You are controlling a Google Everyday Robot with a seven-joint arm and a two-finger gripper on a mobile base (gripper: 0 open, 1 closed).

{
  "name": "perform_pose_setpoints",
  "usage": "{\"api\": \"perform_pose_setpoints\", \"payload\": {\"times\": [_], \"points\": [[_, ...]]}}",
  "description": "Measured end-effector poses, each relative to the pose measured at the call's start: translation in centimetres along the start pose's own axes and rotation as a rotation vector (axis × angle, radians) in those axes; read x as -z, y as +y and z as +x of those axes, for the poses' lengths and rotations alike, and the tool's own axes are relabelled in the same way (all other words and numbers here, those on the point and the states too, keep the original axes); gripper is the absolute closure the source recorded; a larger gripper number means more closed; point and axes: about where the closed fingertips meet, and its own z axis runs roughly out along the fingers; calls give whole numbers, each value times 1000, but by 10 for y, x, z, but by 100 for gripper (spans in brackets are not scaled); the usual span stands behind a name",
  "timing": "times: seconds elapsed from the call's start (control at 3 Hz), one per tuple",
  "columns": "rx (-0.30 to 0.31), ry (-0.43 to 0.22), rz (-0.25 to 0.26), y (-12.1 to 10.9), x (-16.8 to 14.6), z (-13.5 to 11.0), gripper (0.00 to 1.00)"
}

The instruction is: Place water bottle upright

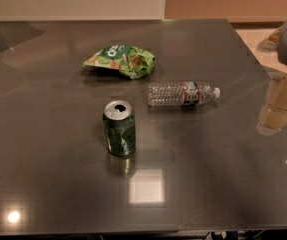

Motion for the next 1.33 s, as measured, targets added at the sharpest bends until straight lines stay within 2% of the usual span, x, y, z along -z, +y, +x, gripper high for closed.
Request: {"api": "perform_pose_setpoints", "payload": {"times": [0.33,0.67,1.0,1.33], "points": [[0,0,0,0,0,0,0],[-7,33,-24,-12,-11,-7,0],[-19,56,-61,-37,-34,-15,0],[-2,62,-87,-66,-62,-25,0]]}}
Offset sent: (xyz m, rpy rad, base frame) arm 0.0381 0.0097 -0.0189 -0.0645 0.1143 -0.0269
